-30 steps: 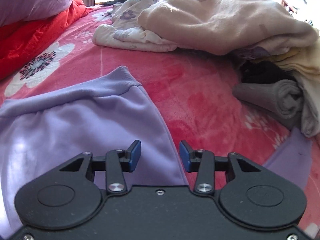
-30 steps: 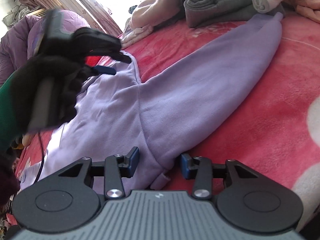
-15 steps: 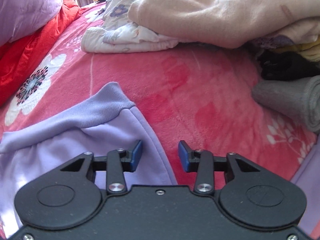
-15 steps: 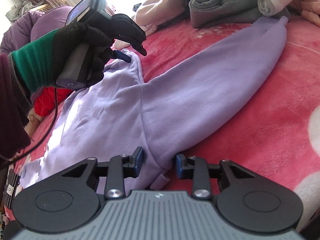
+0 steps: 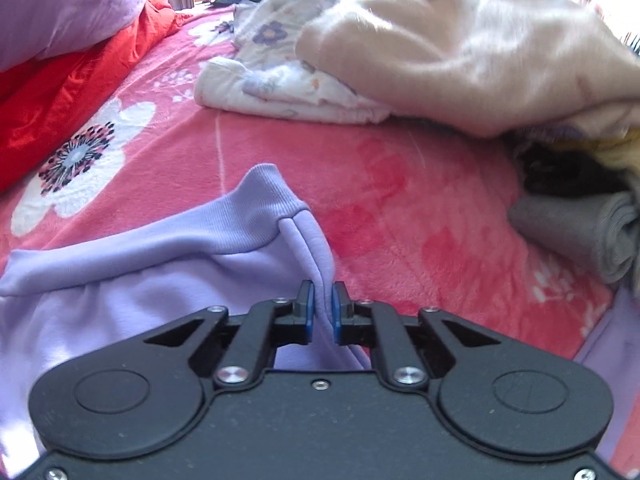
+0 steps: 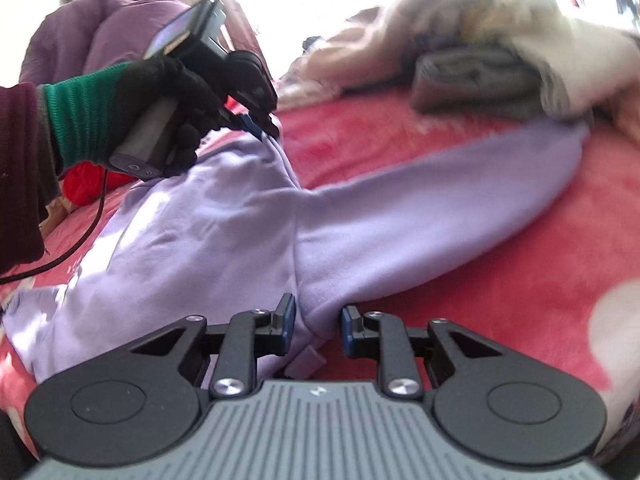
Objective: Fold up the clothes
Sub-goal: 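Close the left tool on the lavender sleeve cuff, then fold the held sleeve across the sweatshirt body with the left tool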
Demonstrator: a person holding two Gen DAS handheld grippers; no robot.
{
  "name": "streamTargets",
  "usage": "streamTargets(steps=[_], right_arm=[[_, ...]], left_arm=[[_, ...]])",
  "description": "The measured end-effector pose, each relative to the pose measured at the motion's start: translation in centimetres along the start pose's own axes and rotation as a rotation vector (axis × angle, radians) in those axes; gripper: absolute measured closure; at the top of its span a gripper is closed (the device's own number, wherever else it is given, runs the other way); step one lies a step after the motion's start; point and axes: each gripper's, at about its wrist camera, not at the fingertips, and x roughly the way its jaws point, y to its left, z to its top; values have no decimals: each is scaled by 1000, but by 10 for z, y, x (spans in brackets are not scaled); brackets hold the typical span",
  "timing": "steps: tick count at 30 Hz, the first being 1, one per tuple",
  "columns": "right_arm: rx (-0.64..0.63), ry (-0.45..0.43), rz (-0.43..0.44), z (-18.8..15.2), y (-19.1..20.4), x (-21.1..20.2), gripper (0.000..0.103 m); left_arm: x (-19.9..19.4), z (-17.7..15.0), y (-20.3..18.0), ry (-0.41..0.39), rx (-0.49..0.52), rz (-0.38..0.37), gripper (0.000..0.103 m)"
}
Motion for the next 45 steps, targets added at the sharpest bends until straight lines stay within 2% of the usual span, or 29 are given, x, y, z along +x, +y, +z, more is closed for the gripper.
streamTargets(steps=[5,10,19,25,30,34,37,41,45], right_arm=[[-258,-84,-53,-8,29,-13,81],[-478,-136,-46,-21,59,-19,83],[-669,-139,58,-37,104,-17,83],[-717,-86,120,-46,120,-10,83],[-642,-24,182,-43,120,-3,83],[-640,22,199,-46,122,4,72],[-643,26,218,-49,123,3,61],[-626,2,229,-47,122,-1,61],[-608,-14,243,-45,122,-2,60]], left_arm=[[-11,-4,25,-24,-60,-41,95],[-20,-4,46,-44,-91,-68,95],[-31,-6,66,-82,-24,-96,95],[-33,-20,82,-106,10,-74,95],[-27,-31,94,-115,18,-64,95],[-18,-38,100,-112,-8,-60,95],[-9,-43,100,-114,-15,-53,95],[-10,-46,103,-174,-63,-107,95],[-3,-42,98,-156,-40,-64,95]])
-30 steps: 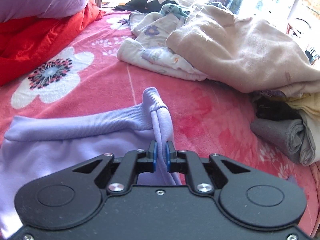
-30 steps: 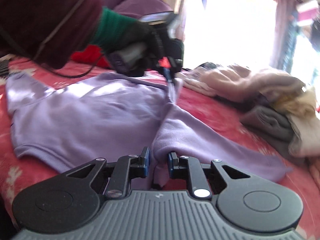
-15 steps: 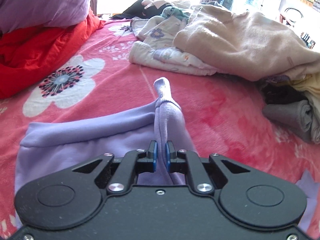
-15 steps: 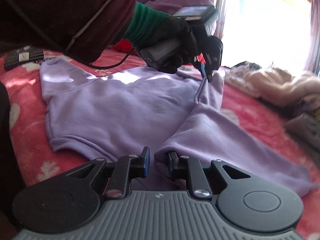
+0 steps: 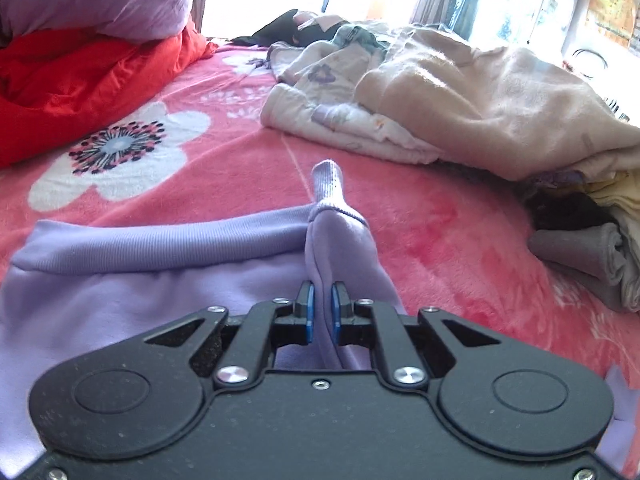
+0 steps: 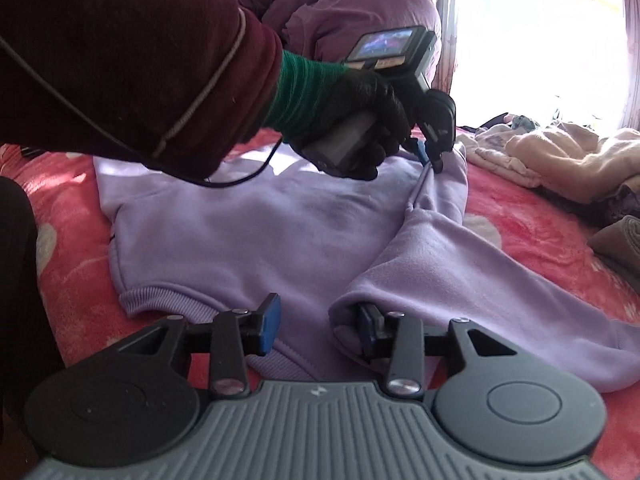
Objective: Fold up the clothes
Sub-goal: 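Fold the held sleeve across the sweatshirt body with the left tool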
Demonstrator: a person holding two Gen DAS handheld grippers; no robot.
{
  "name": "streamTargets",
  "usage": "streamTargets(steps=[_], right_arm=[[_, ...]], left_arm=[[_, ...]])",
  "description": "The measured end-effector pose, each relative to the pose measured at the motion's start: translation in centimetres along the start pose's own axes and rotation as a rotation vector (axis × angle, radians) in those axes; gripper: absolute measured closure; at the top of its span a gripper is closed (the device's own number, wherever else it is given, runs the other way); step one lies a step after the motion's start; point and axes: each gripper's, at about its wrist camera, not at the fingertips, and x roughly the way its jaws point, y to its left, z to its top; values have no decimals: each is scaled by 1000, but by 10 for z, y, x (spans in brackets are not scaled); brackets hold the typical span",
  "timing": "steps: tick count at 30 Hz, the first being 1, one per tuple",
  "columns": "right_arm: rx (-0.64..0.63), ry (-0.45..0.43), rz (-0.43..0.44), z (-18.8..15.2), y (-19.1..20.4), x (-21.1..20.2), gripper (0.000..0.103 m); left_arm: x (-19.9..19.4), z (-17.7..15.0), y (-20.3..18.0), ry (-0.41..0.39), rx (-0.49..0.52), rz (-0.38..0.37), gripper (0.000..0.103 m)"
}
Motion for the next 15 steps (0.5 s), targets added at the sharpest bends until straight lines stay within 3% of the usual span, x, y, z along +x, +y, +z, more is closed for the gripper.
streamTargets(steps=[1,6,9,13,15], right_arm=[[6,14,11,0,0,2,59],[35,1,49,2,-5,0,59],[9,51,42,-2,-2,9,58],[-8,60,52,-4,4,10,43],[-10,52,54,-2,6,7,39]], left_arm=[[0,-1,1,7,3,21,95],[-23,-6,18,-65,-122,-7,95],[-10,-9,15,-23,-71,46,95],[6,-14,-3,-13,91,95,94],[7,-12,-8,-9,116,103,94]])
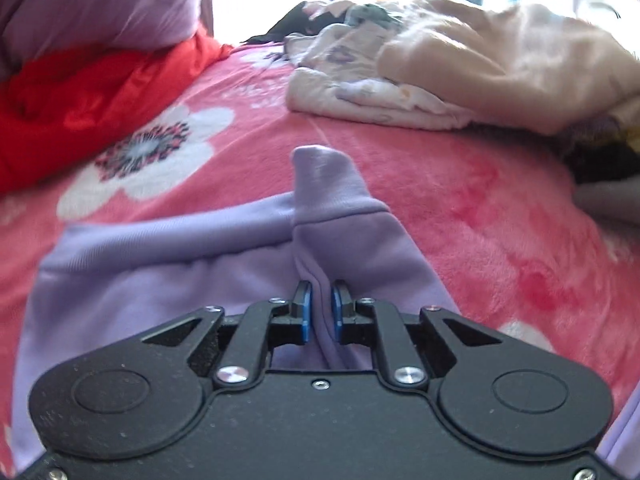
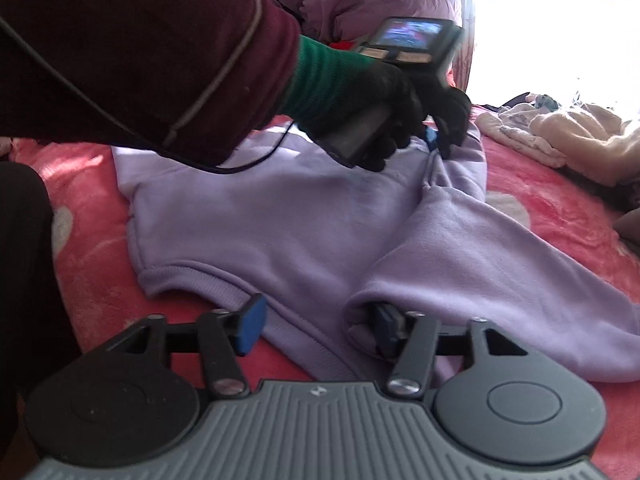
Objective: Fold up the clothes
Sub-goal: 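Fold the held sleeve across the sweatshirt body with the left tool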
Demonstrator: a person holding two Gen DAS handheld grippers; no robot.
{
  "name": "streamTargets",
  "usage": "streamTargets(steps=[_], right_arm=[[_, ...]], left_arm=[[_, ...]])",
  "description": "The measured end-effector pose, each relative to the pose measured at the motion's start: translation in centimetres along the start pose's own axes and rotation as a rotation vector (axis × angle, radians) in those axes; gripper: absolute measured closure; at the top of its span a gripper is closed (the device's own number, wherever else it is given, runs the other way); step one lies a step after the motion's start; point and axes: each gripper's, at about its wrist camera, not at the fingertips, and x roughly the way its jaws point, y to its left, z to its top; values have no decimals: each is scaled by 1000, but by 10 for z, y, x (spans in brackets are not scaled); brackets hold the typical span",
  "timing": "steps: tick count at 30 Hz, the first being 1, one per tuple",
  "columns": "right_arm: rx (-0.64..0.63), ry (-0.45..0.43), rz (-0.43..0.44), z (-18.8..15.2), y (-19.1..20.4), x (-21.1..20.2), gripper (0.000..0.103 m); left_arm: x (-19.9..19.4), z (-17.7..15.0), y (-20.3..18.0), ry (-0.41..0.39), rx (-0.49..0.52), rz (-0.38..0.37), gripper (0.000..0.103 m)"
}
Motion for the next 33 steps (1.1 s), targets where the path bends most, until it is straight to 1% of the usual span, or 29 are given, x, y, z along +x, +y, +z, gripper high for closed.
streamTargets(steps=[2,6,8,10,12,14,15,16,18,20,22,24,25,27,29,31,33], right_arm=[[-18,-7,-12,0,3,-4,40],[-5,7,-23,-2,1,-22,41],[-17,5,-33,-5,1,-31,40],[-14,5,-57,-6,1,-32,40],[-2,11,-74,-5,-1,-29,40],[0,14,-61,-6,-1,-25,39],[4,22,-40,-6,-1,-21,34],[9,33,-16,-6,0,-15,33],[41,41,33,-5,-2,-5,32],[73,35,48,-3,-5,-1,32],[64,32,48,-4,-3,-3,32],[55,21,36,-3,-2,-7,35],[54,12,22,-2,-1,-11,38],[45,-11,-22,-2,0,-18,39],[38,-17,-46,-3,-1,-17,38],[54,17,-36,-3,-5,-6,37],[53,35,-16,-2,-5,1,34]], left_arm=[[-2,3,3,0,-8,-9,94],[-23,5,10,-54,-21,-35,93],[-29,6,10,-60,-10,-34,93],[-34,7,10,-66,-12,-40,93],[-36,8,13,-67,-34,-51,93],[-35,9,14,-62,-52,-60,93],[-32,9,13,-55,-53,-58,93],[-28,9,12,-44,-53,-55,93],[-20,9,10,-19,-55,-53,93],[-11,7,8,10,-55,-49,93],[-11,7,7,0,-54,-39,93],[-18,9,10,-37,-71,-32,93],[-22,11,13,-62,-79,-27,93],[-29,15,16,-105,-90,-18,93],[-25,20,15,-105,-75,-34,93],[-15,23,10,-89,-50,-48,93],[-1,26,4,-60,-27,-41,93]])
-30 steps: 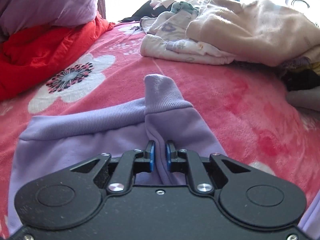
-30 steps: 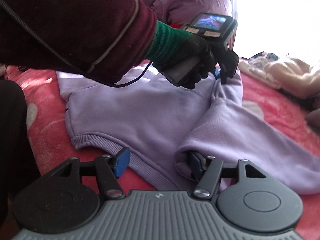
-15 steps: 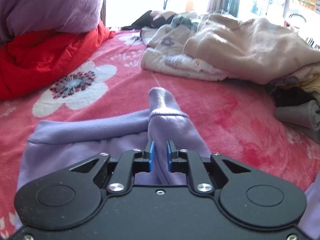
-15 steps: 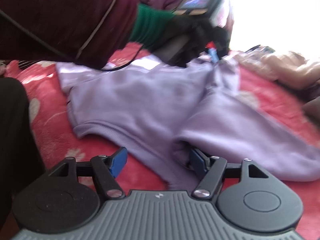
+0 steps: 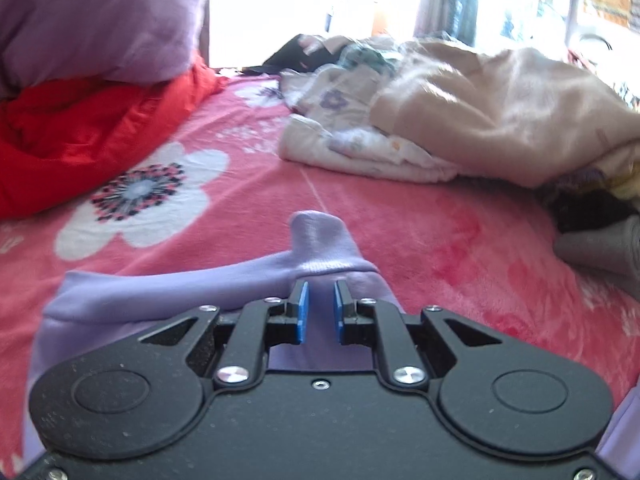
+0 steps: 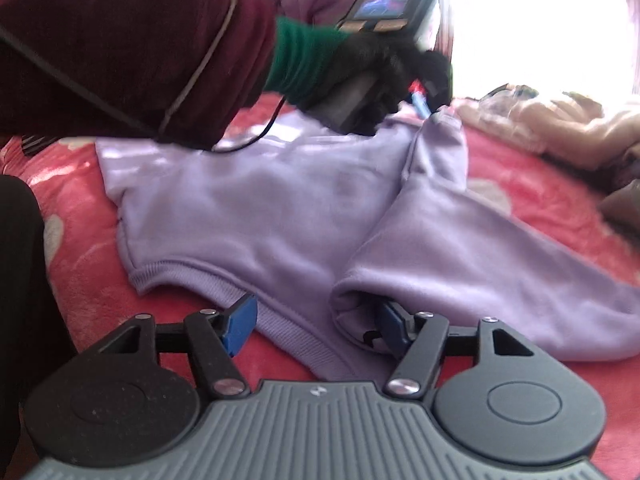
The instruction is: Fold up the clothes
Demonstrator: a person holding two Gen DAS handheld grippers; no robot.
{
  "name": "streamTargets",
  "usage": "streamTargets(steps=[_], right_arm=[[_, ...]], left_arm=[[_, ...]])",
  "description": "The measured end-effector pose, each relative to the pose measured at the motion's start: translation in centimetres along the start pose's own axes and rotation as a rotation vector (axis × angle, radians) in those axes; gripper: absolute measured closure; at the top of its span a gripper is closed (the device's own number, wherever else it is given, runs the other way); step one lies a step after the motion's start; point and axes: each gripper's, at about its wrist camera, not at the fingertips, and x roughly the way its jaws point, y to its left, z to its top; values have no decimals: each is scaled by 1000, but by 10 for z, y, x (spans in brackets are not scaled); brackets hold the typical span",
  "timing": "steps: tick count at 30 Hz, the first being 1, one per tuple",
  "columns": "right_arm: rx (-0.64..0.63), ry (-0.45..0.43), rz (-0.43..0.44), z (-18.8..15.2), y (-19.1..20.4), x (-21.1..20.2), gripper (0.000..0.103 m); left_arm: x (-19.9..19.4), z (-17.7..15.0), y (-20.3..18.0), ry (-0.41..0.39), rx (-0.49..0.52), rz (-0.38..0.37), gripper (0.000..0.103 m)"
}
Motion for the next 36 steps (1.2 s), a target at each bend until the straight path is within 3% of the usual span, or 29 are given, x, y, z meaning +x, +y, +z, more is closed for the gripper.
streamTargets(steps=[5,10,14,16,20,24,27,31,34,36], right_arm=[[-26,11,21,-1,5,6,31],[-46,10,18,-2,11,8,27],[-42,-15,13,0,12,1,28],[-27,-34,17,0,8,-6,32],[-12,-56,12,-3,2,-20,32],[-6,-57,27,-10,0,-35,32],[-22,-50,28,-16,2,-44,32],[-19,-56,42,-21,-1,-53,32],[-11,-61,47,-23,-3,-55,32],[-14,-67,46,-22,-3,-56,32]], left_arm=[[32,1,-14,73,72,44,94],[24,4,-21,88,97,71,94],[-15,9,-44,48,140,-2,93],[-37,8,-69,54,216,-71,92],[-74,-4,-134,80,410,-223,72],[-95,-26,-200,121,589,-373,65],[-97,-50,-244,175,695,-445,65],[-95,-84,-289,243,811,-496,61],[-90,-104,-307,244,877,-439,57],[-86,-110,-309,243,895,-398,74]])
